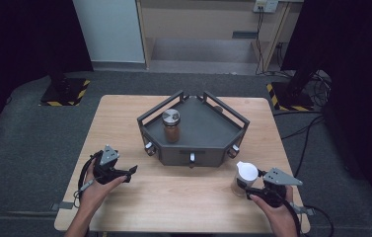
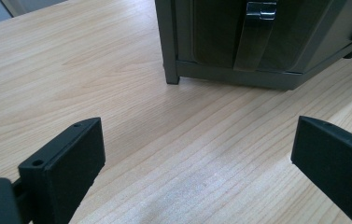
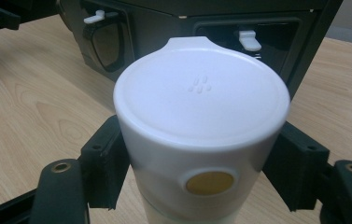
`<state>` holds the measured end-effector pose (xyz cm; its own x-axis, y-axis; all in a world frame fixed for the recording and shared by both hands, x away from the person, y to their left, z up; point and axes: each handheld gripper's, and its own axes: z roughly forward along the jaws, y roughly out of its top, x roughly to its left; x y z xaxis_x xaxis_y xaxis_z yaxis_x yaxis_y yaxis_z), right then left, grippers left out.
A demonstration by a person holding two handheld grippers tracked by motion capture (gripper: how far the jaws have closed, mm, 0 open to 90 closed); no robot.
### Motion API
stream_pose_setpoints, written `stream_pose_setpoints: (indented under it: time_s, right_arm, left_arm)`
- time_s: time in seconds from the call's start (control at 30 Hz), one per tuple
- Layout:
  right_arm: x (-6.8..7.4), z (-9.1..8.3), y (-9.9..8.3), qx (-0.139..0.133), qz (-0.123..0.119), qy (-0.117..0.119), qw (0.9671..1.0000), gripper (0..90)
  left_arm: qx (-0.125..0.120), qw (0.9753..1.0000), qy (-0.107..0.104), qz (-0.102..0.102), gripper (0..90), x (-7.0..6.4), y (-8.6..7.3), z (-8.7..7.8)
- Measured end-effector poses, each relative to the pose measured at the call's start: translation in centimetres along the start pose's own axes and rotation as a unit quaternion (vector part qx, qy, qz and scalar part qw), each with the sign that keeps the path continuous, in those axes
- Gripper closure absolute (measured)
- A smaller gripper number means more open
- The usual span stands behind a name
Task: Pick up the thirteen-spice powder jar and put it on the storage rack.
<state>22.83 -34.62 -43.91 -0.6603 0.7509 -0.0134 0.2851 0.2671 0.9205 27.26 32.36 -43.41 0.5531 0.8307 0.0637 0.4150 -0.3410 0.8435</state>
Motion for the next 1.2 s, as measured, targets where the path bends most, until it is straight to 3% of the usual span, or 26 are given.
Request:
stream_pose_setpoints:
  time_s: [0.17,0.33,0.6,0.9,1.2]
  right_arm:
    - [0.4,-0.3,0.4,0.004,0.005,-0.01,0.9999,31.2]
    - [0.5,-1.4,1.2,-0.006,0.007,-0.005,0.9999,31.2]
    - [0.6,-2.8,3.1,0.001,0.015,0.003,0.9999,31.1]
    - [0.9,-3.5,8.3,-0.009,0.002,0.017,0.9998,31.2]
    - [1.1,-2.6,13.7,-0.027,-0.013,0.03,0.9991,31.1]
  left_arm:
    - [0.001,1.0,0.002,0.0,1.9,0.1,0.0,0.0]
    - [0.003,1.0,0.003,0.0,1.9,0.2,-0.1,-0.1]
    - [0.004,1.0,0.005,-0.002,1.9,0.2,-0.2,-0.1]
    - [0.003,0.9999,0.008,-0.008,1.9,0.6,-0.4,-0.3]
    - [0.006,1.0,0.006,-0.004,1.9,0.5,-0.3,-0.2]
